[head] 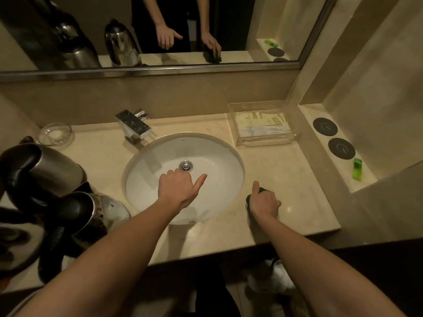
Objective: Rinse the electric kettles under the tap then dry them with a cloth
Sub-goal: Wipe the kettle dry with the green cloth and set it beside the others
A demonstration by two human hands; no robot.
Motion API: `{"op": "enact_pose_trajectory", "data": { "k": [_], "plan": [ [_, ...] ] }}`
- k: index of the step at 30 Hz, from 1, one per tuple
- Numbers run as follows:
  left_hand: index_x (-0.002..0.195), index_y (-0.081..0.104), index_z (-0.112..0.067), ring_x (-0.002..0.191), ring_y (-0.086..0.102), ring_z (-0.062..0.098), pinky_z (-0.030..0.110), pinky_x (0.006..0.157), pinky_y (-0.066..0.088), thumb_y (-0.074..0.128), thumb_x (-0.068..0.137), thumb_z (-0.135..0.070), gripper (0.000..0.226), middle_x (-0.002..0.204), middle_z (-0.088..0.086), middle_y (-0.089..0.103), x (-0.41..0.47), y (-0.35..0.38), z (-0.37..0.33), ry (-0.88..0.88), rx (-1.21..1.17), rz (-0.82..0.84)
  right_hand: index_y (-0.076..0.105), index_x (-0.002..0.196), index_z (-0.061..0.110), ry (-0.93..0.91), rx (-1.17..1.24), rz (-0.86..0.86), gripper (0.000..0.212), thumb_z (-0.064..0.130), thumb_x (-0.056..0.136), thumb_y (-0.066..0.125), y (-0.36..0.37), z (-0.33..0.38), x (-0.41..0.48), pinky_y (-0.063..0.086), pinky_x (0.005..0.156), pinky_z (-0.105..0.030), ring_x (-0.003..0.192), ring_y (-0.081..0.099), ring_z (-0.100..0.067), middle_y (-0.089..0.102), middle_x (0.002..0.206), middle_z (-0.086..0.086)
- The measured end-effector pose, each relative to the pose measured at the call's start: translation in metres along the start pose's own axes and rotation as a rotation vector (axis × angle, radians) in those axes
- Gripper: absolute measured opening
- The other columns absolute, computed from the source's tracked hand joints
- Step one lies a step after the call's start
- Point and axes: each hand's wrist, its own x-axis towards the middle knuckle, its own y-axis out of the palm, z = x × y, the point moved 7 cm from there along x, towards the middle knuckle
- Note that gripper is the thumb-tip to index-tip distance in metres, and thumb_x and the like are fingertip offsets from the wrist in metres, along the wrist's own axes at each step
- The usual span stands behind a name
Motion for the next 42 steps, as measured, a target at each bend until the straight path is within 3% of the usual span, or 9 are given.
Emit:
{"op": "enact_pose_trajectory", "data": {
  "k": [8,16,21,25,29,33,36,39,42],
  "plan": [
    [0.086,0.065,-0.012,0.079,0.057,0.029,0.035,0.067,0.034,0.019,0.098,-0.069,0.074,0.092,0.01,0.066,-0.014,-0.038,0.052,-0.098,-0.054,-0.138,0.06,0.118,-0.002,-0.157,0.051,0.031,0.079,0.061,0.099,0.017,0.015,0.066,-0.037,0.04,0.092,-0.048,0.12,0.044,-0.037,0.059,0.121,-0.018],
    [0.104,0.067,-0.01,0.096,0.059,0.031,0.04,0.08,0.042,0.017,0.099,-0.068,0.077,0.105,0.013,0.065,-0.064,-0.066,0.154,-0.305,-0.051,-0.216,0.062,0.1,0.005,-0.394,0.073,0.141,0.062,0.047,0.103,0.016,0.046,0.142,-0.105,0.036,0.095,-0.043,0.101,0.045,-0.035,0.061,0.112,-0.022],
    [0.09,0.066,-0.012,0.08,0.058,0.027,0.037,0.071,0.044,0.015,0.097,-0.071,0.078,0.089,0.01,0.063,-0.11,-0.07,0.214,-0.468,-0.097,-0.243,0.064,0.102,0.003,-0.489,0.103,0.23,0.067,0.05,0.102,0.017,0.087,0.18,-0.157,0.037,0.086,-0.039,0.112,0.05,-0.04,0.062,0.106,-0.018],
    [0.092,0.064,-0.013,0.089,0.061,0.03,0.041,0.079,0.047,0.016,0.097,-0.07,0.074,0.095,0.011,0.063,-0.145,-0.057,0.243,-0.576,-0.175,-0.232,0.064,0.11,-0.002,-0.479,0.136,0.285,0.074,0.055,0.101,0.018,0.105,0.199,-0.193,0.039,0.085,-0.041,0.115,0.05,-0.04,0.06,0.106,-0.018],
    [0.079,0.057,-0.016,0.076,0.056,0.022,0.035,0.07,0.042,0.019,0.099,-0.068,0.068,0.082,0.006,0.06,-0.178,-0.04,0.259,-0.674,-0.276,-0.258,0.067,0.112,-0.003,-0.488,0.166,0.341,0.079,0.057,0.099,0.016,0.118,0.213,-0.225,0.043,0.101,-0.047,0.112,0.055,-0.04,0.064,0.115,-0.022],
    [0.08,0.059,-0.015,0.074,0.058,0.019,0.035,0.072,0.042,0.022,0.101,-0.065,0.066,0.077,0.005,0.061,-0.2,-0.015,0.264,-0.816,-0.504,-0.286,0.065,0.115,-0.002,-0.475,0.233,0.387,0.074,0.054,0.101,0.018,0.121,0.221,-0.248,0.043,0.103,-0.049,0.11,0.056,-0.04,0.063,0.113,-0.022],
    [0.086,0.062,-0.011,0.078,0.058,0.02,0.035,0.072,0.041,0.02,0.102,-0.064,0.069,0.083,0.007,0.063,-0.204,0.004,0.264,-0.922,-0.666,-0.27,0.063,0.108,0.002,-0.396,0.334,0.444,0.078,0.063,0.095,0.017,0.13,0.22,-0.261,0.048,0.098,-0.052,0.101,0.061,-0.039,0.064,0.102,-0.017],
    [0.101,0.067,-0.007,0.085,0.062,0.023,0.036,0.072,0.048,0.019,0.1,-0.067,0.077,0.093,0.009,0.065,-0.199,0.026,0.262,-1.03,-0.925,-0.273,0.057,0.104,0.006,-0.279,0.446,0.508,0.065,0.061,0.098,0.023,0.138,0.214,-0.268,0.052,0.093,-0.05,0.097,0.062,-0.036,0.06,0.095,-0.012],
    [0.125,0.061,-0.004,0.101,0.063,0.029,0.036,0.078,0.048,0.021,0.101,-0.066,0.078,0.116,0.015,0.064,-0.196,0.04,0.258,-1.12,-1.116,-0.249,0.054,0.114,0.006,-0.183,0.503,0.563,0.063,0.06,0.099,0.027,0.145,0.209,-0.269,0.054,0.069,-0.039,0.097,0.063,-0.036,0.061,0.106,-0.015]
  ]
}}
